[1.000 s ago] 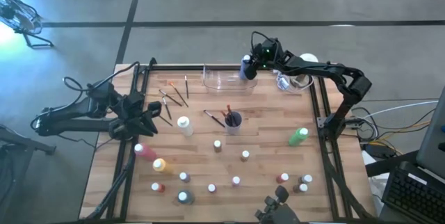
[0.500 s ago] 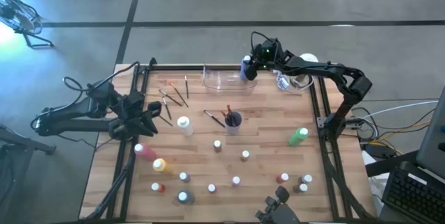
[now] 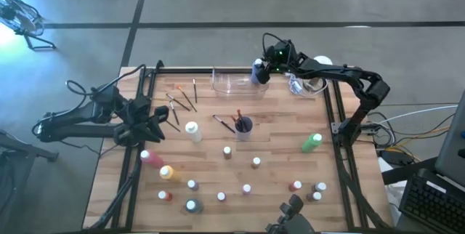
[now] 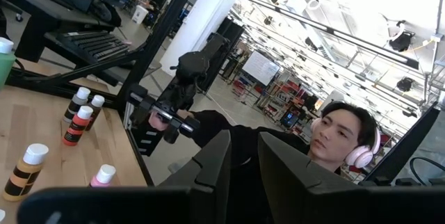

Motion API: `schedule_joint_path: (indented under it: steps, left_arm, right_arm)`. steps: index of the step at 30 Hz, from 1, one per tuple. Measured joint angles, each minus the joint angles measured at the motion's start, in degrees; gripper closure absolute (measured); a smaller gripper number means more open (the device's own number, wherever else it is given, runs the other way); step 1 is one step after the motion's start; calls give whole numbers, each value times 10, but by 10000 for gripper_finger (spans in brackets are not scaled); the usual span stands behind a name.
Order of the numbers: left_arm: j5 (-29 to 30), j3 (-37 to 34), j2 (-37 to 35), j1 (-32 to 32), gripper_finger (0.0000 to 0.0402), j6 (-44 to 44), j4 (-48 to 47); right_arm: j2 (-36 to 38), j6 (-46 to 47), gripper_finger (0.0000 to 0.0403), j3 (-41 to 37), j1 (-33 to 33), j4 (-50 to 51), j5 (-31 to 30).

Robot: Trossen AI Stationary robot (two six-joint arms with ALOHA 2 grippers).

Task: Pick & Place Paint Supplies
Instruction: Put the green paint bottle into the transparent bin

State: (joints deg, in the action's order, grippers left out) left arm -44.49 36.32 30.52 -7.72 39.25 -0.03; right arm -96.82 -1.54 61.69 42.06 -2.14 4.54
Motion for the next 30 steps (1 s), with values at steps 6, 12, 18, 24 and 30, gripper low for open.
schedule_joint_path:
  steps: [6,12,18,24,30]
  left_arm:
    - [0,0,0,0,321,0,0]
    - [0,0,0,0,321,0,0]
    - [0,0,0,0,321,0,0]
    - [0,0,0,0,321,0,0]
    - [0,0,0,0,321,0,0]
  right_arm:
    - [27,-1,157,-1,0,9,0]
    - [63,-1,147,-1,0,11,0]
    - [130,-1,162,6,-2,45,0]
    - [216,1,183,9,-6,102,4]
    - [296,-1,198,9,-33,180,5]
